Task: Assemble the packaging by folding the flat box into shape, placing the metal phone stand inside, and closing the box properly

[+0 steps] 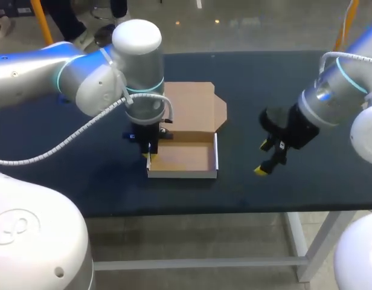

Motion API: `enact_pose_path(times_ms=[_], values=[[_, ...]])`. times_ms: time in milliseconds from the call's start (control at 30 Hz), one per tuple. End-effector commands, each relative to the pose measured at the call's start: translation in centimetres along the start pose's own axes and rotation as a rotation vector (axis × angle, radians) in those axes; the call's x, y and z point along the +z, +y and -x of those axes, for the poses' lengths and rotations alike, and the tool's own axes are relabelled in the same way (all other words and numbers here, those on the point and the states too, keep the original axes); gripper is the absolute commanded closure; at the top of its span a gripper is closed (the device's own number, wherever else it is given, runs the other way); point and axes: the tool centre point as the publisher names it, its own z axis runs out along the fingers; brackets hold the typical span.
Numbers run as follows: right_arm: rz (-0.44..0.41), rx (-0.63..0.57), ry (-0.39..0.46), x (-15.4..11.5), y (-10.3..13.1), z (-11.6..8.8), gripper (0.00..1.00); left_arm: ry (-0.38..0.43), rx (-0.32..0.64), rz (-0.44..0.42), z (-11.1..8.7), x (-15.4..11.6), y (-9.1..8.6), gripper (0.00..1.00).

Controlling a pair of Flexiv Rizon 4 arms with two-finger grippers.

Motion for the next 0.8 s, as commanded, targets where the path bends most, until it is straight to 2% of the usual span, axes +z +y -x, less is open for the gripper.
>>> enact_pose_path(times_ms=[33, 400, 800], values=[[0.002, -0.009, 0.020, -0.93, -0.17, -0.31, 0.00, -0.066, -0.011, -0.018, -0.51, 0.31, -0.05, 1.00], [-0.003, -0.022, 0.014, -0.93, -0.38, -0.79, 0.00, -0.278, -0.036, -0.094, -0.20, 0.83, -0.37, 1.00], [-0.008, -0.018, 0.015, -0.93, -0.48, -0.88, 0.00, -0.268, -0.029, -0.104, 0.20, 0.23, -0.42, 1.00]])
